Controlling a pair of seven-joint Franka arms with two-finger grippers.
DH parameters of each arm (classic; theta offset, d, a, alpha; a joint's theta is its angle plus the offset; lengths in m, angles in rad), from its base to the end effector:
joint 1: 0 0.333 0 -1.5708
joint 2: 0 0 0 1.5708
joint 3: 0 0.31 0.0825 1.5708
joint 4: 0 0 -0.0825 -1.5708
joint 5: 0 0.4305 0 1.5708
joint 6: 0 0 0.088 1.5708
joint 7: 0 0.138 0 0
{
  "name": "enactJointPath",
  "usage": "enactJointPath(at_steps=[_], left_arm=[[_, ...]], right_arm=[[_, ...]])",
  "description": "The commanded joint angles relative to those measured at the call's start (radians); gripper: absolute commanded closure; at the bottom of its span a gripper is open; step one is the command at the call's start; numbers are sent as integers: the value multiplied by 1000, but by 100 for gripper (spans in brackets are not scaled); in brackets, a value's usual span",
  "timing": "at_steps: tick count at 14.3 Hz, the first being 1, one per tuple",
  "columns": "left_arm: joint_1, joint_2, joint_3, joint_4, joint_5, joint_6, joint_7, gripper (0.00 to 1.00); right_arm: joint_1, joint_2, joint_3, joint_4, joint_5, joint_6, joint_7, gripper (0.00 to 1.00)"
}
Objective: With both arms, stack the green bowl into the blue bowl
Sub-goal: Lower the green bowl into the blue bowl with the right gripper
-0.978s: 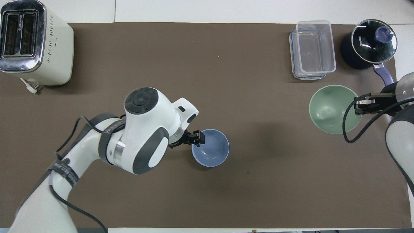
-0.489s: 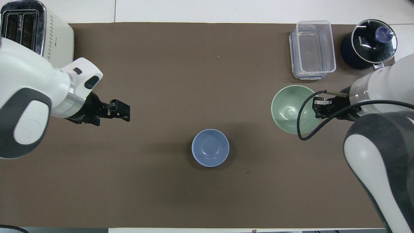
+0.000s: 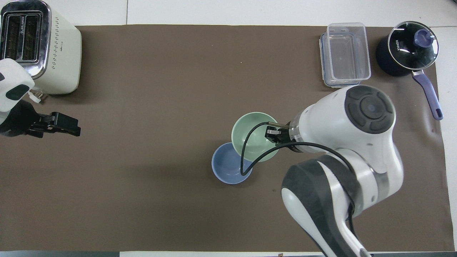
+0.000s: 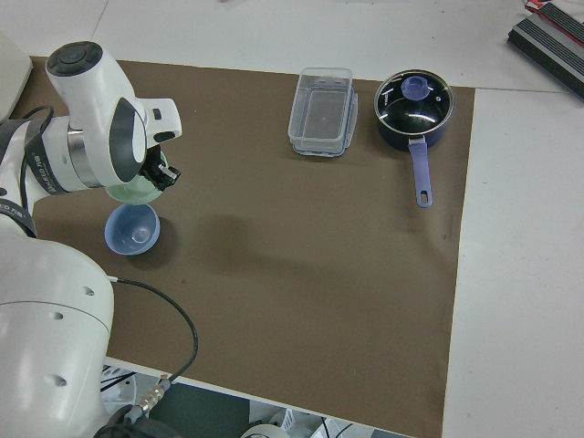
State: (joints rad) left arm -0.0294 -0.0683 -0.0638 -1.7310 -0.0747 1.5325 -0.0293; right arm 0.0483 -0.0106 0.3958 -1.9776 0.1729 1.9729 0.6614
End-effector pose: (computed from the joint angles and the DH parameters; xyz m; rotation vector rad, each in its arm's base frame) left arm 0.5633 -0.0641 0.5426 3.0710 -0.0944 -0.2067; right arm 0.5327 0.2714 0.4171 -2.9742 0.4263 0.1160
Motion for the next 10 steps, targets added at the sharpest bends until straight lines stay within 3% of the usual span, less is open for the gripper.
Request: enactJointPath(at_steps=[1,4,6,10], left_arm=[[2,50,-10,141,53,-125,8,0],[-4,81,-11,220,81,-206,9,0],[-7,68,-10,205,76,-192,9,0],[-12,52,-11,194,73,-178,-3,0]], right_arm=[[48,12,-2,-64,17,92,49,100],[93,35,-2,-119,16,182,75,100],[108,31,-2,-176,16,254,63,100],[110,31,-2,-210,16,279,37,100]])
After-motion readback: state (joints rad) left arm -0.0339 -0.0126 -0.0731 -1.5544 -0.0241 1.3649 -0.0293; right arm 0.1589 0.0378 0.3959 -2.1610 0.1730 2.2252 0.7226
